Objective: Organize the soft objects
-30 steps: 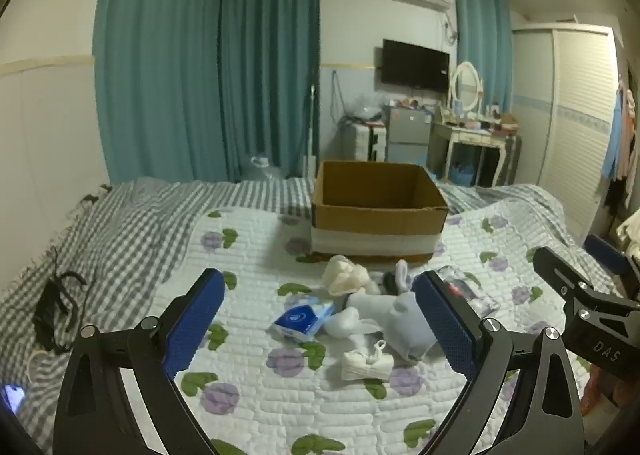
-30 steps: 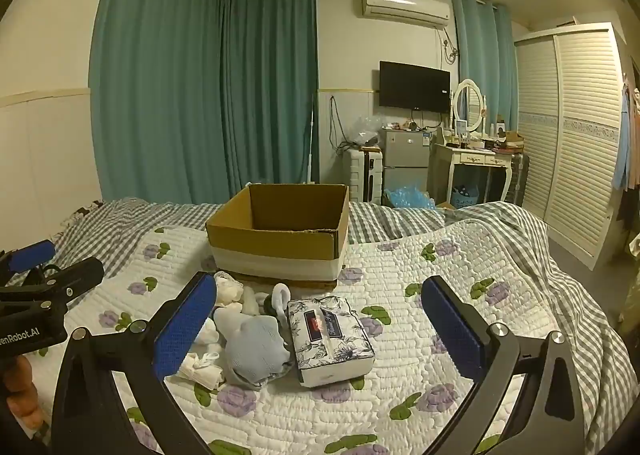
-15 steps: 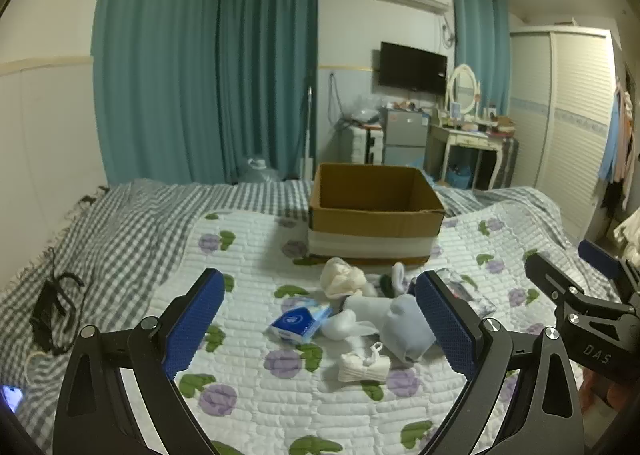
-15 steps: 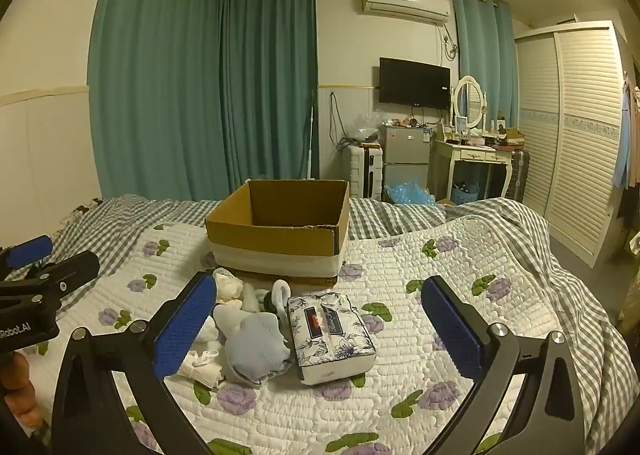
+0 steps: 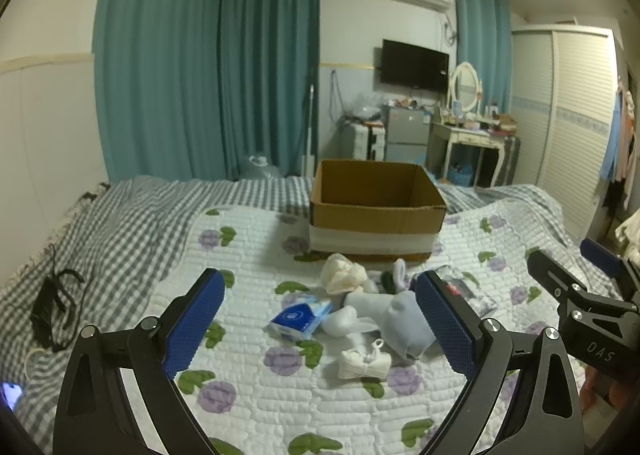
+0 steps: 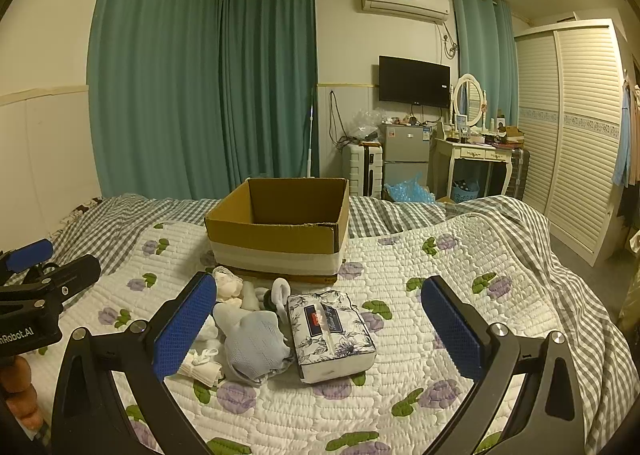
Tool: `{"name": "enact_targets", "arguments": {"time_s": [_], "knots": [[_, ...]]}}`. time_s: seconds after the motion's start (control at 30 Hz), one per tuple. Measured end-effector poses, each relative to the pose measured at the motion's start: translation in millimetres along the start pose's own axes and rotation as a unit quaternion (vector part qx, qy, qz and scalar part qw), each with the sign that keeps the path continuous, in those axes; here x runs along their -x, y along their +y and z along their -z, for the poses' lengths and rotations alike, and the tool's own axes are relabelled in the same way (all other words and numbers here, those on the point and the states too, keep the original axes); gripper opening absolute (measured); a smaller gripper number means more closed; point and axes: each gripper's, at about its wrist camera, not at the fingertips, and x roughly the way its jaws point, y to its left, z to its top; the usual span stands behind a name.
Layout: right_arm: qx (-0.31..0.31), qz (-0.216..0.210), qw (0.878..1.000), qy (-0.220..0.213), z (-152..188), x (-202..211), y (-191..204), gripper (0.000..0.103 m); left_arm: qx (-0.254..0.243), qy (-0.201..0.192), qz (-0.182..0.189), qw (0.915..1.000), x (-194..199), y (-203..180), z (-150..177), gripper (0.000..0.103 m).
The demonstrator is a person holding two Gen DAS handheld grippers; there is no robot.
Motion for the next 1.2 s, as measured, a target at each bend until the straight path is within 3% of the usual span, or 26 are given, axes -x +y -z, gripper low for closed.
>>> {"name": "enact_targets", "arguments": {"time_s": [1.2], "knots": [[0.002, -0.004, 1.000, 0.005, 5.8, -0.8, 0.0, 0.103, 0.007, 0.008, -0.009, 0.9999, -2.8, 2.8, 7.5, 0.098]]}}
